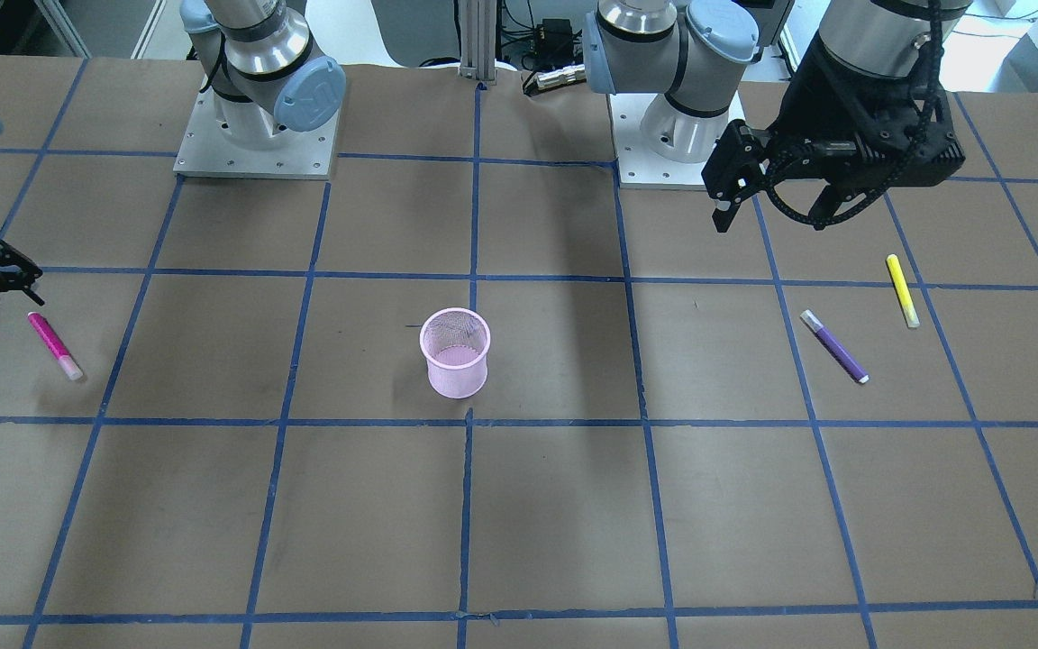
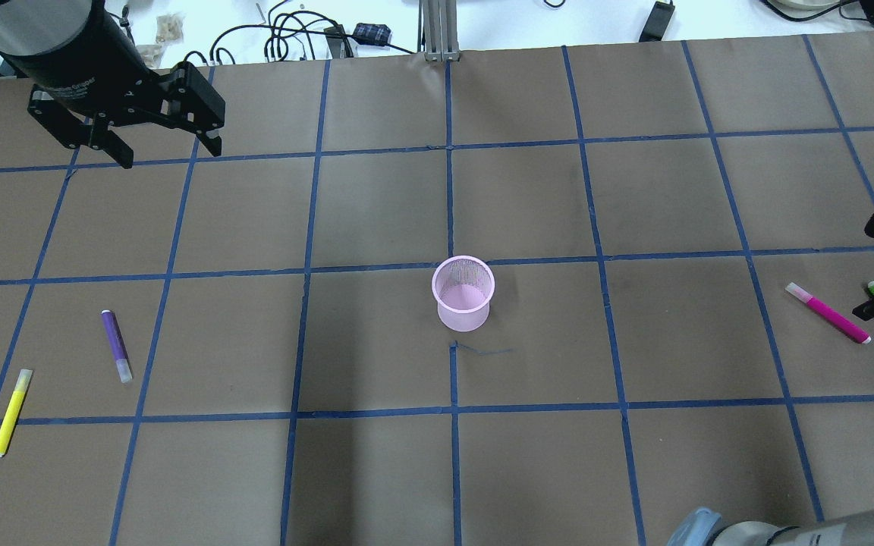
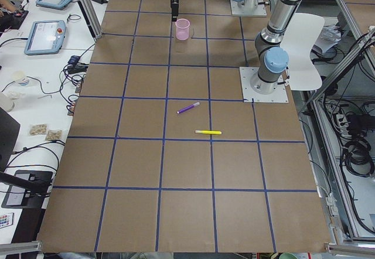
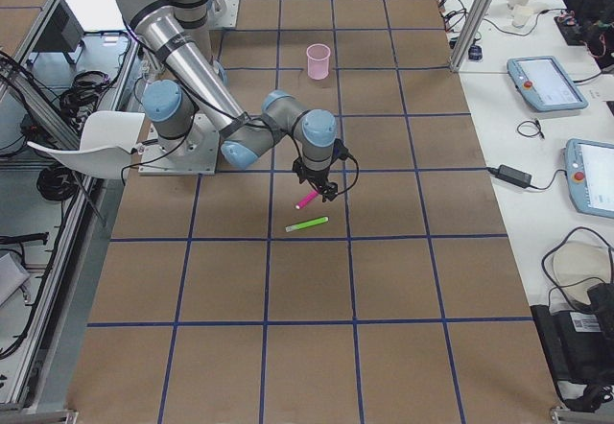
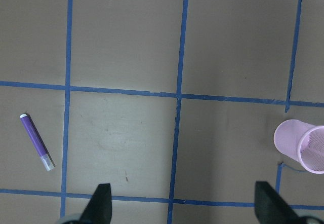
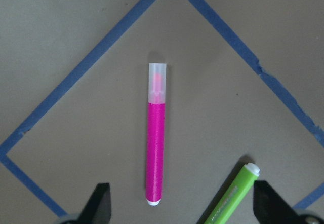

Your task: Insert purple and pink pens into pink cup

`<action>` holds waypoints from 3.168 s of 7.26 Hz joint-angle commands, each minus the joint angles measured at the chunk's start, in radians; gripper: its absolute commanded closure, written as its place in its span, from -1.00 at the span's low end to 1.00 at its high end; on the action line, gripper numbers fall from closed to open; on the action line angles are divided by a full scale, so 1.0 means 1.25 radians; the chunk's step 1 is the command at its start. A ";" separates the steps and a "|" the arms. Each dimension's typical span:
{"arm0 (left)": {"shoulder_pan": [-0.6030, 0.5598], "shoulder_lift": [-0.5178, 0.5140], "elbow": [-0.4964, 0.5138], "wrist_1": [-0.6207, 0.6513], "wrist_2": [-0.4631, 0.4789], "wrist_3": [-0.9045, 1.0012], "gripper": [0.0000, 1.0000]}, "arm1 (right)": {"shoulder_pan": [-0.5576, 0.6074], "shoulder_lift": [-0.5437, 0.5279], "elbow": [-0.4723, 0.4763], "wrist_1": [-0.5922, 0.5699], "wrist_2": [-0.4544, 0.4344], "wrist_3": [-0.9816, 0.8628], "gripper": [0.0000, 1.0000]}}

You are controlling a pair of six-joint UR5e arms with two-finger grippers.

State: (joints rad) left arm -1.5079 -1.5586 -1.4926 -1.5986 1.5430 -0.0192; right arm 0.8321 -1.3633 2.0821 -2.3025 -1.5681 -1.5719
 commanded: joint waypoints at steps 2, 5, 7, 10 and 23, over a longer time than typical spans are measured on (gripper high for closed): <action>0.000 -0.001 0.000 0.000 -0.001 -0.002 -1.00 | -0.007 0.005 0.066 -0.108 -0.008 -0.019 -1.00; 0.000 -0.001 0.000 0.000 0.000 -0.002 -1.00 | -0.024 0.056 0.070 -0.114 -0.005 -0.035 -0.98; 0.000 -0.001 0.000 0.000 0.000 -0.002 -1.00 | -0.024 0.056 0.070 -0.108 -0.012 -0.037 -0.43; 0.000 -0.001 0.000 0.000 0.000 -0.002 -1.00 | -0.024 0.054 0.070 -0.104 -0.016 -0.037 1.00; 0.000 -0.001 -0.002 0.000 0.005 -0.002 -1.00 | 0.461 -0.032 -0.293 0.451 -0.147 0.735 1.00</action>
State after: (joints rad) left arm -1.5079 -1.5602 -1.4953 -1.5984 1.5454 -0.0270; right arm 1.2864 -1.4032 1.7621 -1.8115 -1.7248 -0.8531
